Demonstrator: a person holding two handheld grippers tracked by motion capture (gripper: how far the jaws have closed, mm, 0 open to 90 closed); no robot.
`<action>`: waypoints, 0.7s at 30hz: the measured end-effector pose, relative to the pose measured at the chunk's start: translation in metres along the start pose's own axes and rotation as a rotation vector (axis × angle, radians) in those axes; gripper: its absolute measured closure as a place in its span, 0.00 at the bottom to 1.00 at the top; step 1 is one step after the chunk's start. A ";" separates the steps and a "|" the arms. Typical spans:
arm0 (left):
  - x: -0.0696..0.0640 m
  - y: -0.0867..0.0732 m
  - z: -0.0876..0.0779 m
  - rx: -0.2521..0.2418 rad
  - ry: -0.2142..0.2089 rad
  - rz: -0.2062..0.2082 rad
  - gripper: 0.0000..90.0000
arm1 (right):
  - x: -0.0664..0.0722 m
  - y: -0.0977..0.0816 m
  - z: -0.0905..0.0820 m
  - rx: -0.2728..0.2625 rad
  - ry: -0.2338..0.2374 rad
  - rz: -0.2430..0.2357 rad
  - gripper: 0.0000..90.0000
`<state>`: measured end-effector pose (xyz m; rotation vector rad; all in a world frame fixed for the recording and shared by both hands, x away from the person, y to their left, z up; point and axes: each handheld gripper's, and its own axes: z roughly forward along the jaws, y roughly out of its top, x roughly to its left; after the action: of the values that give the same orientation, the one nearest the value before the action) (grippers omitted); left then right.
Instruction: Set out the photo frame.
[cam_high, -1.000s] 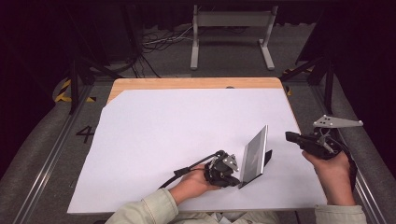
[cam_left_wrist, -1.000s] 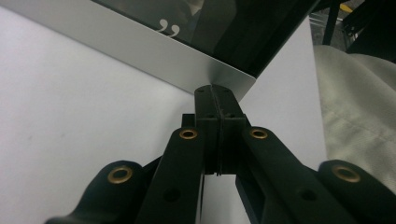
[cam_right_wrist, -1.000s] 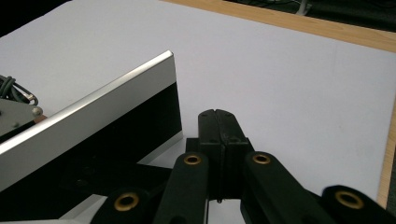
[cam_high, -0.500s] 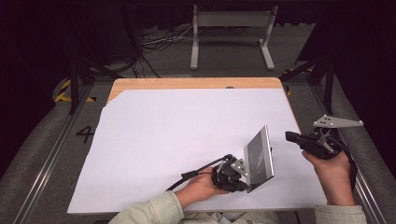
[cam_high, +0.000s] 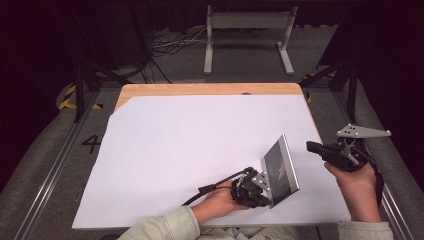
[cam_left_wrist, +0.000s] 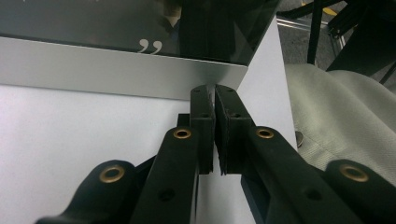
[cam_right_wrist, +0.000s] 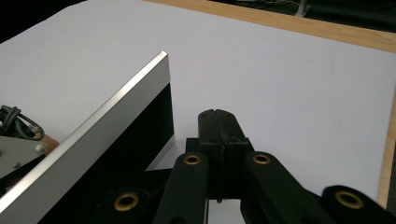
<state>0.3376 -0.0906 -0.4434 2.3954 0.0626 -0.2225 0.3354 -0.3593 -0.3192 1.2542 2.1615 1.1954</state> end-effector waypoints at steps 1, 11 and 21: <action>0.000 0.000 0.000 0.000 -0.002 -0.002 0.96 | 0.000 0.000 0.000 0.001 0.000 0.000 0.99; -0.001 0.009 0.009 -0.004 -0.013 0.003 0.96 | 0.000 -0.009 -0.011 0.000 -0.019 0.015 0.99; -0.002 0.008 0.004 0.010 -0.002 0.014 0.91 | 0.000 -0.009 -0.012 0.003 -0.016 0.018 0.98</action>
<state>0.3361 -0.0989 -0.4408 2.4044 0.0440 -0.2196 0.3231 -0.3671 -0.3197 1.2827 2.1462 1.1858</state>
